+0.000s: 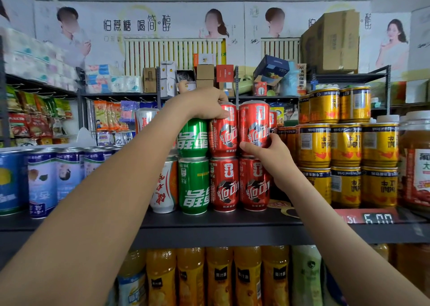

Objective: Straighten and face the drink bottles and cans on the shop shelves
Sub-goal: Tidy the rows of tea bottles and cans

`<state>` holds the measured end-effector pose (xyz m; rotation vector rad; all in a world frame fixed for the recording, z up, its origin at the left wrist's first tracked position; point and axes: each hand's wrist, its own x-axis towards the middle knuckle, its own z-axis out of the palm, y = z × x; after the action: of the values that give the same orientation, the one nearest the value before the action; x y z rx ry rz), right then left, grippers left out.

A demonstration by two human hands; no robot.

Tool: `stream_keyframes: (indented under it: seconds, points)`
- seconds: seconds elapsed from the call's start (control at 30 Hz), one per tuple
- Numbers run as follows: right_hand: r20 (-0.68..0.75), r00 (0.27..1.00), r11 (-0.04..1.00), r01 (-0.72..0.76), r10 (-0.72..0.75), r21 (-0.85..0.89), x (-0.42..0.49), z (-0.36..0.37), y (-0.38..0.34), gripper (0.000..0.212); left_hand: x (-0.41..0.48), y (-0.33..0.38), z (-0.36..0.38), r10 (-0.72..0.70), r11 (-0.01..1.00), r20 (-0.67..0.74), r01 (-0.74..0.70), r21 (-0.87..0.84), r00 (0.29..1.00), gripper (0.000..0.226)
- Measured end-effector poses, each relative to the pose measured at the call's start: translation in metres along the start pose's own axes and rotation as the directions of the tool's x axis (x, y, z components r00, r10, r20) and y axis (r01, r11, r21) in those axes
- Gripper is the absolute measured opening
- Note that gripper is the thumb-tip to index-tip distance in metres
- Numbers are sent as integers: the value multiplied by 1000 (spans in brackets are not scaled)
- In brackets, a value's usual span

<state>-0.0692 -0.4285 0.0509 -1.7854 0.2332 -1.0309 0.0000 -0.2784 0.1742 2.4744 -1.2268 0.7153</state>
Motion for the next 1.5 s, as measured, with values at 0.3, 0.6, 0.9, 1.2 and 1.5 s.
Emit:
stream_keyframes:
  seconds: [0.3,0.6,0.9,1.2,1.5]
  points:
    - [10,1000,1000,-10,10,19,0,-2,-2,76,-1,-1,2,16,993,3,-17,117,1000,37]
    - [-14,1000,1000,-9,8,-5,-4,1,-2,71,-14,-1,25,53,979,-175,-16,205,983,48]
    - [-172,929,888,242,-329,-390,-31,-6,-2,65,-44,29,57,33,997,-508,7,77,861,57]
    - [-250,850,788,267,-463,-554,-59,-84,23,44,-71,109,128,-11,848,-558,-288,-445,830,27]
    - [-300,840,783,212,-452,-585,-52,-185,47,41,-40,171,167,-341,683,-283,29,-730,897,73]
